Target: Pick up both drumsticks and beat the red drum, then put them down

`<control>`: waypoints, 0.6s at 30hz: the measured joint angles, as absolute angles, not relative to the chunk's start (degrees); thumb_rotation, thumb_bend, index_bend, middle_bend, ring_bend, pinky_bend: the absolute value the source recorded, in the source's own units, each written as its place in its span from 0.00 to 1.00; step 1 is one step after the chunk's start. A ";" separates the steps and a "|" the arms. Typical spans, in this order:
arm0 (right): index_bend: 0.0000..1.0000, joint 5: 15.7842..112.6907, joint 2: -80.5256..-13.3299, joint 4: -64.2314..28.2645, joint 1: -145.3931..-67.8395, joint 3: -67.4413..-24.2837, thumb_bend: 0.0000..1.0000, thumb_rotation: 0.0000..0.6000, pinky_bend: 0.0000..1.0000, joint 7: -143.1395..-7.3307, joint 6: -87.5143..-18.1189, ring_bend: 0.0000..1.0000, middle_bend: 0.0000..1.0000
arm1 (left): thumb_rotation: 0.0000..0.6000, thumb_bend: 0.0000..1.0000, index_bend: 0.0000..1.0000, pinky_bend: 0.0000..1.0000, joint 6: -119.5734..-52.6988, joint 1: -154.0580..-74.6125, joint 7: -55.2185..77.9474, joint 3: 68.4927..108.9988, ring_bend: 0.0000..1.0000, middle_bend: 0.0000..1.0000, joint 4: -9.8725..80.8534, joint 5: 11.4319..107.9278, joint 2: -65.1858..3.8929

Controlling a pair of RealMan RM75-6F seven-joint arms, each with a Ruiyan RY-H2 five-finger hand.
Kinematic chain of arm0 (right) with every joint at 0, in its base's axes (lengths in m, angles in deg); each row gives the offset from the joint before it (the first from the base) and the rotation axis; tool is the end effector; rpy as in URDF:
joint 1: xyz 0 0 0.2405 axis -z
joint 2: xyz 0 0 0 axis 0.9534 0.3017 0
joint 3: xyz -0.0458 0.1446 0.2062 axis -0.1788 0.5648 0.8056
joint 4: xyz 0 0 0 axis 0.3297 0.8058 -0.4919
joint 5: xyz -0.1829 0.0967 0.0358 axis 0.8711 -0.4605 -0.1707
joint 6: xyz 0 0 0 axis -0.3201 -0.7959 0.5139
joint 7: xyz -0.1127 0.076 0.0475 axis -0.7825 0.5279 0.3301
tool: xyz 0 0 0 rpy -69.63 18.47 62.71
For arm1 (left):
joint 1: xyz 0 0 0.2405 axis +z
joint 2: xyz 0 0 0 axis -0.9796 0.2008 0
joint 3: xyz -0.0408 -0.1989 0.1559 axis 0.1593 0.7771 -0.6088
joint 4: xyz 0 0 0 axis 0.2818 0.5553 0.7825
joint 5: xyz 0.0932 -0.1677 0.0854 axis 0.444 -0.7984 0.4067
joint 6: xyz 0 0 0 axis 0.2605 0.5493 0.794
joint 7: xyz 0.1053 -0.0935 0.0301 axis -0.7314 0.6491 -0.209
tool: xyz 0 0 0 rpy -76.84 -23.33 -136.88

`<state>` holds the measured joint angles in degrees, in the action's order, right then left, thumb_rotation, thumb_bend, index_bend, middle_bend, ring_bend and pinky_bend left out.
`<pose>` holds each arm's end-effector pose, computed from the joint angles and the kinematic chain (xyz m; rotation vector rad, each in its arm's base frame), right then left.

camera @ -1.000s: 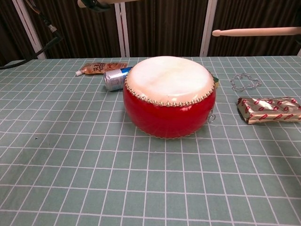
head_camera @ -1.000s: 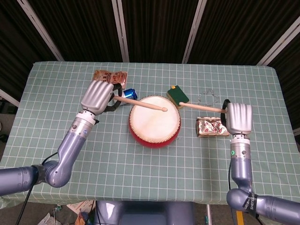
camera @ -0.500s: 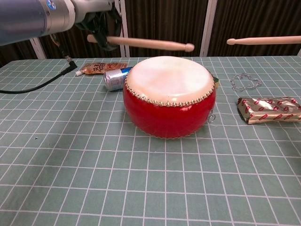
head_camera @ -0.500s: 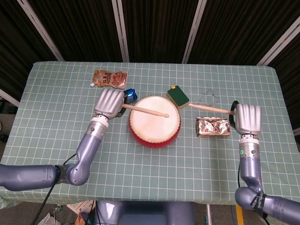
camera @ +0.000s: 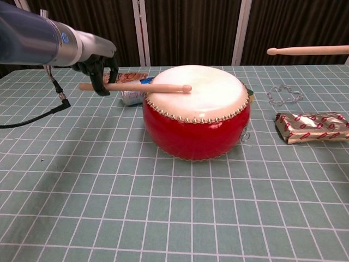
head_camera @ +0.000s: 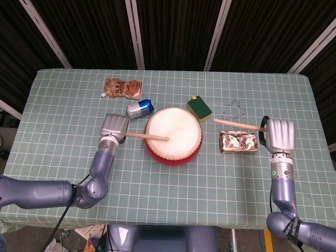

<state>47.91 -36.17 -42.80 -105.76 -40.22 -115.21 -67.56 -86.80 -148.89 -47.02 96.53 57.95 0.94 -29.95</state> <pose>-0.2120 -0.3393 0.1317 1.2940 -0.7759 0.6943 -0.0536 0.3991 0.0214 -1.7246 -0.9322 -0.4544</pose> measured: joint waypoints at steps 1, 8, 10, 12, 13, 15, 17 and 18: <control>0.99 48.10 -36.12 -43.15 -105.71 -40.20 0.66 1.00 0.98 -115.24 -67.80 1.00 1.00 | 1.00 0.55 0.79 1.00 -86.92 -148.49 -45.54 96.82 1.00 1.00 58.34 3.00 -29.59; 0.99 51.52 -35.31 -46.42 -105.06 -40.37 0.66 1.00 0.98 -115.34 -70.26 1.00 1.00 | 1.00 0.55 0.78 1.00 -88.90 -142.68 -31.02 98.81 1.00 1.00 65.59 24.11 -23.60; 0.99 52.93 -35.06 -46.86 -104.62 -40.66 0.66 1.00 0.98 -114.48 -70.61 1.00 1.00 | 1.00 0.55 0.78 1.00 -89.54 -140.34 -27.79 98.90 1.00 1.00 68.61 27.59 -21.32; 0.99 54.55 -34.62 -47.41 -103.93 -41.35 0.66 1.00 0.98 -112.83 -70.57 1.00 1.00 | 1.00 0.55 0.78 1.00 -90.21 -137.22 -24.01 98.64 1.00 1.00 71.79 31.44 -18.67; 0.99 55.18 -34.37 -47.75 -103.61 -41.74 0.66 1.00 0.98 -112.00 -70.37 1.00 1.00 | 1.00 0.55 0.78 1.00 -90.45 -135.79 -22.43 98.35 1.00 1.00 73.05 33.13 -17.54; 0.99 56.76 -33.70 -48.73 -102.78 -42.72 0.66 1.00 0.98 -109.89 -69.78 1.00 1.00 | 1.00 0.55 0.78 1.00 -90.92 -132.52 -19.10 97.27 1.00 1.00 75.58 37.20 -15.01; 0.99 58.59 -33.19 -49.46 -102.03 -43.69 0.66 1.00 0.98 -108.15 -69.42 1.00 1.00 | 1.00 0.55 0.77 1.00 -91.24 -129.06 -15.94 95.53 1.00 1.00 77.95 41.30 -12.50; 0.99 60.04 -32.93 -49.87 -101.47 -44.42 0.66 1.00 0.98 -107.29 -69.38 1.00 1.00 | 1.00 0.55 0.77 1.00 -91.29 -127.50 -14.55 94.56 1.00 1.00 78.97 42.99 -11.37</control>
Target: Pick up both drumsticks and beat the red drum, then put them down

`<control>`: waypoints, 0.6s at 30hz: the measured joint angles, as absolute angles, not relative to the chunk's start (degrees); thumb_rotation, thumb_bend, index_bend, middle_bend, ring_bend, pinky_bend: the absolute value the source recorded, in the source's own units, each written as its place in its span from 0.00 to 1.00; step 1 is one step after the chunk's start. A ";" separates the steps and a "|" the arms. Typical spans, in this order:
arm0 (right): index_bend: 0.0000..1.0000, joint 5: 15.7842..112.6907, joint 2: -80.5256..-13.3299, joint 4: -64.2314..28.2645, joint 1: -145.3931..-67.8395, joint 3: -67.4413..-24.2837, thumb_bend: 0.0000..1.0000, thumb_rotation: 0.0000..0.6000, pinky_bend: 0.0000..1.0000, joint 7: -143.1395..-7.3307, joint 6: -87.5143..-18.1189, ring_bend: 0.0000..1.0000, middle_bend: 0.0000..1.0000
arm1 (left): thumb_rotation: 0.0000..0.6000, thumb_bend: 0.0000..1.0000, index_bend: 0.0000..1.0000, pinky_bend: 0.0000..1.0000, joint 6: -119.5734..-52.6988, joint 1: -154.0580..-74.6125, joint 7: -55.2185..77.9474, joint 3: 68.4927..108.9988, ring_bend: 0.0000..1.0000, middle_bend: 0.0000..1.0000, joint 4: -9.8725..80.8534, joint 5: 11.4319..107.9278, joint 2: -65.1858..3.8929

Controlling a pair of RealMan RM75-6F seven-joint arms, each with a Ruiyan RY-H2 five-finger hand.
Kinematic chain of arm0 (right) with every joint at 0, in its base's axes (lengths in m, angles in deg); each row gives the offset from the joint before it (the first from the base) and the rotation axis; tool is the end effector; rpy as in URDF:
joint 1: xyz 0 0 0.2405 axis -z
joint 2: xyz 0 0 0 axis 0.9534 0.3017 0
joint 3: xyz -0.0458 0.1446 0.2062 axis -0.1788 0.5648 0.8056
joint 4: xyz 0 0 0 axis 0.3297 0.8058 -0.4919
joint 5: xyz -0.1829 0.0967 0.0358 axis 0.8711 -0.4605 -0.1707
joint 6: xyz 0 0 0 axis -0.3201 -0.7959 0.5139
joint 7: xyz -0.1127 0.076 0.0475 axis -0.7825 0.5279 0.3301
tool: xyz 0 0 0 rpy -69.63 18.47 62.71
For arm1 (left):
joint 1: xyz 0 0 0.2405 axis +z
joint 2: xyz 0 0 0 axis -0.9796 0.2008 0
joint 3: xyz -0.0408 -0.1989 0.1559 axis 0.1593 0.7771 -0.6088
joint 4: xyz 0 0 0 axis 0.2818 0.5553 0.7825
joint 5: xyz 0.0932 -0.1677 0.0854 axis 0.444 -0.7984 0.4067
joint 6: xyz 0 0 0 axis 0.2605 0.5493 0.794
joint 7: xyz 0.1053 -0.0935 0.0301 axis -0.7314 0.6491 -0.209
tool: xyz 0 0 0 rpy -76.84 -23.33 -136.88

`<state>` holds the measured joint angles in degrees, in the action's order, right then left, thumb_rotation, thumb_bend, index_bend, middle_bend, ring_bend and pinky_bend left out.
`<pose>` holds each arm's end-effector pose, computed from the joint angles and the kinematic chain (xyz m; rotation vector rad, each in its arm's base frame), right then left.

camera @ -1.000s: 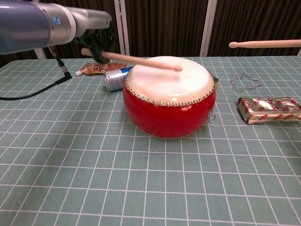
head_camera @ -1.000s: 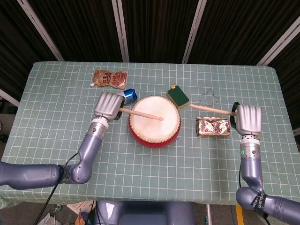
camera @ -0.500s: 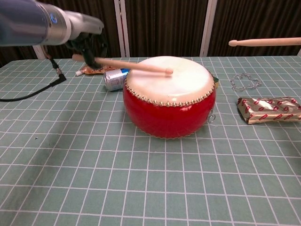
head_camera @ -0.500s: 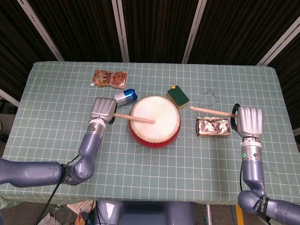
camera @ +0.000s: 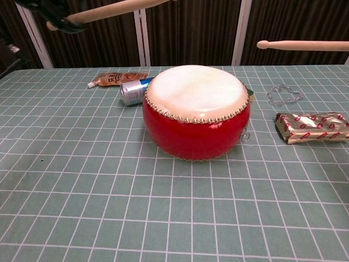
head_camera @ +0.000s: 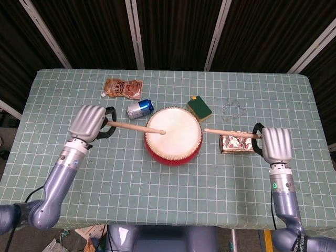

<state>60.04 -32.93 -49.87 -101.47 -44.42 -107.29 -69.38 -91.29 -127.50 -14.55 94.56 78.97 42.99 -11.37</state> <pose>-0.1989 -0.3030 0.1317 1.3831 -0.7910 0.8597 -0.0848 0.3401 0.1207 -1.6362 -0.9477 -1.0445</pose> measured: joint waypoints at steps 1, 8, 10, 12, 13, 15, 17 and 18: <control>0.99 61.22 -32.78 -50.14 -101.02 -45.02 0.66 1.00 0.98 -106.82 -69.43 1.00 1.00 | 1.00 0.55 0.77 1.00 -91.31 -125.93 -13.11 93.52 1.00 1.00 79.95 44.60 -10.29; 0.99 70.96 -31.71 -51.64 -96.28 -51.55 0.66 1.00 0.98 -103.38 -70.76 1.00 1.00 | 1.00 0.54 0.76 1.00 -91.14 -115.99 -3.77 86.06 1.00 1.00 83.60 55.89 -5.59; 0.99 72.76 -31.37 -51.63 -95.06 -53.28 0.66 1.00 0.98 -102.47 -70.86 1.00 1.00 | 1.00 0.54 0.75 1.00 -91.15 -114.22 -2.27 84.29 1.00 1.00 83.64 58.47 -5.28; 0.99 74.30 -30.93 -51.47 -93.54 -55.41 0.66 1.00 0.97 -101.60 -70.70 1.00 1.00 | 1.00 0.54 0.75 1.00 -91.17 -112.41 -0.79 82.44 1.00 1.00 83.51 61.00 -5.20; 0.99 74.65 -30.84 -51.40 -93.20 -55.88 0.66 1.00 0.97 -101.45 -70.63 1.00 1.00 | 1.00 0.54 0.75 1.00 -91.14 -111.72 -0.33 81.77 1.00 1.00 83.38 61.87 -5.26; 0.99 75.82 -30.64 -50.96 -92.21 -57.31 0.66 1.00 0.97 -101.23 -70.42 1.00 1.00 | 1.00 0.54 0.74 1.00 -90.88 -110.62 0.15 80.45 1.00 1.00 82.87 63.20 -5.70; 0.99 76.78 -30.57 -50.39 -91.43 -58.39 0.66 1.00 0.96 -101.29 -70.32 1.00 1.00 | 1.00 0.54 0.73 1.00 -90.38 -110.04 -0.20 79.34 1.00 1.00 82.21 63.99 -6.61; 0.99 77.39 -30.58 -49.89 -90.91 -59.08 0.66 1.00 0.96 -101.41 -70.23 1.00 1.00 | 1.00 0.54 0.73 1.00 -90.29 -109.80 -0.50 79.02 1.00 1.00 81.90 64.29 -7.13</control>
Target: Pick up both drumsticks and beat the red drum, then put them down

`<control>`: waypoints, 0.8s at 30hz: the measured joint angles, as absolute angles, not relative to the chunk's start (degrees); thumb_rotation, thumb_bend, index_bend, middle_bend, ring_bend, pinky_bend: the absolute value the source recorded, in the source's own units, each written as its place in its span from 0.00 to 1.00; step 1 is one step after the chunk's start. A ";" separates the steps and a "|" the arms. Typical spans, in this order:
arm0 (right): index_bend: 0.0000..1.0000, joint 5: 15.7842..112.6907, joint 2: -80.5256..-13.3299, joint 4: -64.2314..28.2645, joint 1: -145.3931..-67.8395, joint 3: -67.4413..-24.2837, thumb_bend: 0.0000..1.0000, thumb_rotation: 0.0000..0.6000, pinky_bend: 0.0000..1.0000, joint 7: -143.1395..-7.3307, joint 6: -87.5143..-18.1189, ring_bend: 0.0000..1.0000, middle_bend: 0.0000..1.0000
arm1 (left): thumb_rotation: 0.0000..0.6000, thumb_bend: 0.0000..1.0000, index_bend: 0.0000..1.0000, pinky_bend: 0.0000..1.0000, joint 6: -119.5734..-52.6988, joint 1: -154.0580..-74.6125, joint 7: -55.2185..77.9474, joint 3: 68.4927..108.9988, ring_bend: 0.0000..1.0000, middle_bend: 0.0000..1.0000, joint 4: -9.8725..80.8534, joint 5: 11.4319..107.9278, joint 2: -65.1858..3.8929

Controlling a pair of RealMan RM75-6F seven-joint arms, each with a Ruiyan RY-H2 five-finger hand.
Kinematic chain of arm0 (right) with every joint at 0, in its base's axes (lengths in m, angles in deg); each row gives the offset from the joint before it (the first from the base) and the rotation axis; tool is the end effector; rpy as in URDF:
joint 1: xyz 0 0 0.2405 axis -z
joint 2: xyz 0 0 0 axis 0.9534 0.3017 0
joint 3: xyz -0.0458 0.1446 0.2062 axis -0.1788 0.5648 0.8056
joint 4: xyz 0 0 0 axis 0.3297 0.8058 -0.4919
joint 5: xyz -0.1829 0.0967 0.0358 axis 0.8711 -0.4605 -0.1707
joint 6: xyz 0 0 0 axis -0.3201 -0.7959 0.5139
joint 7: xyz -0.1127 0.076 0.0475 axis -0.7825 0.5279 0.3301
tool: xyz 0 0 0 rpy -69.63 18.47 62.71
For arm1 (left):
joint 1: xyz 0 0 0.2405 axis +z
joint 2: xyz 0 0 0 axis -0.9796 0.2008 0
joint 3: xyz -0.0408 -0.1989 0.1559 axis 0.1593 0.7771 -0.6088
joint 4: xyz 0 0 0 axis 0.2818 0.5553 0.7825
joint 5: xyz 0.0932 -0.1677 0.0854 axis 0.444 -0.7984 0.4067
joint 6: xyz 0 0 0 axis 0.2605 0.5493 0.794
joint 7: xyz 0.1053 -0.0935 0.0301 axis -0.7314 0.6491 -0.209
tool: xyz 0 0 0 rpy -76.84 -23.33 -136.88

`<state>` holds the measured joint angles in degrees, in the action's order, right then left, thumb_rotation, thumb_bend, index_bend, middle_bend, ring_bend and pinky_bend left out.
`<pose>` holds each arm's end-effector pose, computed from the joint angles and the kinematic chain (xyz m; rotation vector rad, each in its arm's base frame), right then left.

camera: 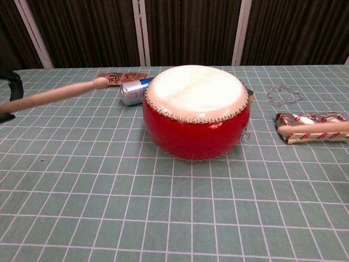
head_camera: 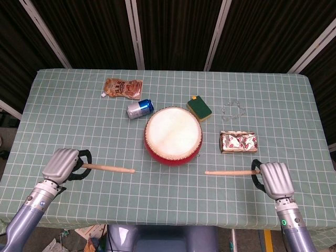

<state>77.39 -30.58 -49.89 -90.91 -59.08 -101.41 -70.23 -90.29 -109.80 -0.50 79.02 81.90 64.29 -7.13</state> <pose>-0.2446 -0.2145 0.1088 1.5919 -0.8399 0.7619 -0.1821 0.2462 0.1057 -1.7007 -1.1934 -0.9105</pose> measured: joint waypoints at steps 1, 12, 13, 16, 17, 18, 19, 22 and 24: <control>0.99 77.75 -30.63 -49.43 -90.58 -59.53 0.66 1.00 0.95 -101.51 -70.08 1.00 1.00 | 1.00 0.54 0.72 1.00 -90.25 -109.56 -0.90 78.75 1.00 1.00 81.57 64.59 -7.71; 0.96 74.80 -34.16 -42.40 -89.34 -60.03 0.66 1.00 0.93 -103.12 -65.01 1.00 1.00 | 1.00 0.49 0.69 1.00 -89.06 -108.78 -8.34 78.52 1.00 1.00 75.56 60.62 -17.26; 0.96 74.53 -34.50 -41.98 -89.32 -59.87 0.66 1.00 0.93 -103.21 -64.69 1.00 1.00 | 1.00 0.48 0.68 1.00 -88.80 -108.93 -9.05 78.74 1.00 1.00 74.90 59.72 -18.25; 0.95 73.38 -35.51 -40.86 -89.27 -59.31 0.66 1.00 0.93 -103.54 -63.68 1.00 1.00 | 1.00 0.44 0.64 1.00 -87.84 -109.61 -11.33 79.54 1.00 1.00 72.69 56.68 -21.27; 0.95 72.84 -35.81 -40.58 -89.27 -59.12 0.66 1.00 0.93 -103.74 -63.26 1.00 1.00 | 1.00 0.43 0.63 1.00 -87.41 -109.93 -12.21 79.84 1.00 1.00 71.92 55.47 -22.27; 0.95 72.40 -36.01 -40.44 -89.28 -58.97 0.66 1.00 0.93 -103.90 -62.93 1.00 1.00 | 1.00 0.43 0.61 1.00 -87.08 -110.18 -12.85 80.05 1.00 0.99 71.40 54.58 -22.91; 0.94 71.96 -36.22 -40.30 -89.31 -58.79 0.66 1.00 0.93 -104.10 -62.58 1.00 1.00 | 1.00 0.43 0.59 1.00 -86.79 -110.43 -13.47 80.25 1.00 0.99 70.91 53.72 -23.51; 0.89 70.74 -36.92 -39.70 -89.46 -58.13 0.66 1.00 0.91 -105.08 -61.72 1.00 0.98 | 1.00 0.39 0.55 1.00 -85.97 -111.24 -15.40 80.89 1.00 0.97 69.35 51.23 -25.44; 0.85 69.98 -37.28 -39.49 -89.53 -57.87 0.66 1.00 0.90 -105.85 -61.32 1.00 0.96 | 1.00 0.36 0.53 1.00 -85.59 -111.78 -16.52 81.28 0.99 0.95 68.37 50.09 -26.49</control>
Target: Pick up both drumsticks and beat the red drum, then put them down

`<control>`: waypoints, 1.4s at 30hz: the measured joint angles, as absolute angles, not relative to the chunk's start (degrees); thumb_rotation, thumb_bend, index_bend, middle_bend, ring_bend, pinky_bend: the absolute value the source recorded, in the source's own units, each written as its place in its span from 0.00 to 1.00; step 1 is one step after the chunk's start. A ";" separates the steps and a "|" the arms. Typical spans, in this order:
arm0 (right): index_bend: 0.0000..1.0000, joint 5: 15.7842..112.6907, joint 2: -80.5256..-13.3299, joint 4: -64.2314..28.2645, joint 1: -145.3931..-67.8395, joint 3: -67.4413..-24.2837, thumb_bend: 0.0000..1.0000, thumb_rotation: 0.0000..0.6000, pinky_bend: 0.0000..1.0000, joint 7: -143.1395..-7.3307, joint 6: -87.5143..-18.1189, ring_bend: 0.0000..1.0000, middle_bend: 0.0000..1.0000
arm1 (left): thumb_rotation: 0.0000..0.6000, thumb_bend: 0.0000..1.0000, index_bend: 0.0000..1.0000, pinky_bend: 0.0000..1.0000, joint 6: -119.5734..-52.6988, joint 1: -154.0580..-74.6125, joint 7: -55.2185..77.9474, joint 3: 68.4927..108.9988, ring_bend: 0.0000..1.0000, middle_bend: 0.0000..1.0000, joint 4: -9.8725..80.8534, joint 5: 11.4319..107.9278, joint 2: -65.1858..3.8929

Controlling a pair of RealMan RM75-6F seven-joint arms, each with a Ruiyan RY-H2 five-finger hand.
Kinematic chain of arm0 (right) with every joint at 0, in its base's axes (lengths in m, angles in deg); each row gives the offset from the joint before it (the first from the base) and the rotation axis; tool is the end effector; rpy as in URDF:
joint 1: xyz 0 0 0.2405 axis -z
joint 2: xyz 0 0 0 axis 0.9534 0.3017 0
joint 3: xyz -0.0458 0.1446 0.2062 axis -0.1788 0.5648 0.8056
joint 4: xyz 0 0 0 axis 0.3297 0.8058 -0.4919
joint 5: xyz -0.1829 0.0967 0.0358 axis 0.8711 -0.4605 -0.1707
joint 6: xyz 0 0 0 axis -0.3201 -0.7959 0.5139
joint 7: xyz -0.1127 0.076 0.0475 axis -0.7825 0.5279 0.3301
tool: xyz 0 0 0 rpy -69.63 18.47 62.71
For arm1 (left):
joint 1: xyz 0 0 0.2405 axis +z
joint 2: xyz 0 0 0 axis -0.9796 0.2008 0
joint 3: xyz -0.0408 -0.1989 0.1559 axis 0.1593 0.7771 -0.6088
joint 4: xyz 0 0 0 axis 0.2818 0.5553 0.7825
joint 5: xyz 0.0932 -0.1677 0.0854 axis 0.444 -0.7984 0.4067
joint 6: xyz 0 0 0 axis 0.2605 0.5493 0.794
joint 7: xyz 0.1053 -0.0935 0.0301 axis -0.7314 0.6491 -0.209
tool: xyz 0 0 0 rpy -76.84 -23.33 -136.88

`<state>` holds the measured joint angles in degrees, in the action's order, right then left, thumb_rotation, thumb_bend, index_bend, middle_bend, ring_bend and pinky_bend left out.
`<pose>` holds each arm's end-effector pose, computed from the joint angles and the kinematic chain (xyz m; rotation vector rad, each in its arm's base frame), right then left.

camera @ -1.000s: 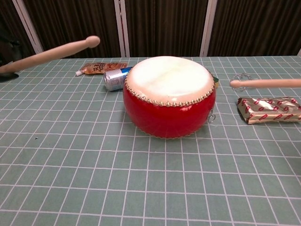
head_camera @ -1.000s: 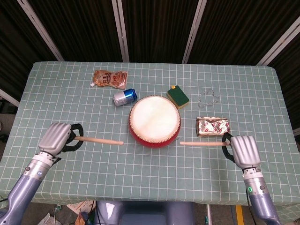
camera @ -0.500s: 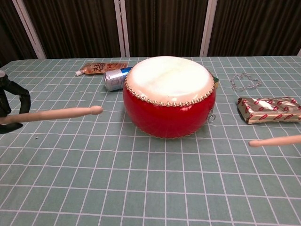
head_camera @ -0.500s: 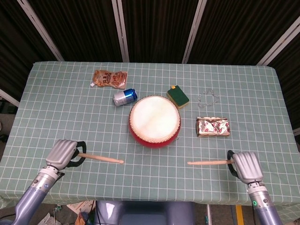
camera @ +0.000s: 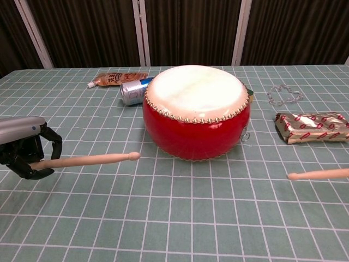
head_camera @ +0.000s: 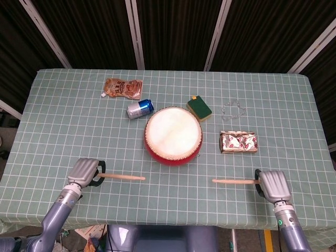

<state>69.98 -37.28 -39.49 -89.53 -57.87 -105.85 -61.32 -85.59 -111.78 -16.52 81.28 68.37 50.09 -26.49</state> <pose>-0.2920 -0.2152 0.0691 1.6311 -0.9004 0.5155 -0.2010 0.2580 0.0116 -1.7614 -1.2113 -0.6684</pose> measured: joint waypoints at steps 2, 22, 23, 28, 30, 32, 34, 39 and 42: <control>0.77 69.15 -37.50 -39.49 -89.61 -57.69 0.64 1.00 0.88 -106.67 -60.88 0.98 0.93 | 1.00 0.32 0.51 1.00 -85.45 -112.24 -17.58 81.63 0.97 0.93 67.57 49.24 -27.39; 0.37 63.49 -37.05 -43.85 -90.09 -57.95 0.41 1.00 0.76 -117.32 -60.02 0.81 0.75 | 1.00 0.07 0.29 0.77 -86.89 -111.75 -19.75 80.68 0.68 0.53 69.51 49.38 -26.12; 0.35 63.78 -36.91 -43.98 -89.97 -57.93 0.40 1.00 0.73 -116.93 -60.25 0.79 0.72 | 1.00 0.07 0.29 0.73 -87.07 -111.49 -19.29 80.54 0.64 0.50 69.79 50.18 -25.65; 0.26 64.21 -35.77 -45.00 -89.62 -57.87 0.38 1.00 0.49 -116.09 -60.63 0.61 0.54 | 1.00 0.07 0.25 0.56 -88.26 -109.85 -16.09 79.77 0.47 0.37 71.40 54.87 -22.62; 0.23 64.55 -35.24 -45.49 -89.52 -57.78 0.38 1.00 0.39 -115.88 -60.96 0.51 0.45 | 1.00 0.07 0.23 0.51 -88.87 -108.89 -13.80 79.39 0.40 0.32 72.27 57.31 -20.88; 0.20 65.20 -34.81 -45.94 -89.34 -57.69 0.38 1.00 0.35 -115.42 -61.50 0.43 0.38 | 1.00 0.07 0.20 0.47 -89.71 -107.79 -11.10 78.98 0.34 0.27 72.97 60.28 -19.15; 0.17 66.07 -34.12 -46.68 -89.04 -57.52 0.38 1.00 0.32 -114.22 -62.21 0.35 0.32 | 1.00 0.07 0.18 0.43 -90.76 -106.71 -8.54 78.57 0.29 0.23 73.30 63.36 -17.72; 0.05 69.74 -31.64 -48.80 -87.81 -57.08 0.37 1.00 0.17 -108.72 -64.59 0.16 0.16 | 1.00 0.07 0.10 0.30 -96.29 -102.55 0.16 76.71 0.16 0.10 72.56 74.39 -13.65; 0.00 73.51 -29.61 -49.57 -86.54 -57.10 0.36 1.00 0.10 -103.81 -66.83 0.07 0.07 | 1.00 0.07 0.06 0.12 -101.33 -99.21 4.54 74.76 0.07 0.01 69.63 81.60 -11.42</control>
<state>73.51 -29.61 -49.57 -86.54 -57.10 -103.81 -66.83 -101.33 -99.21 4.54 74.76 69.63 81.60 -11.42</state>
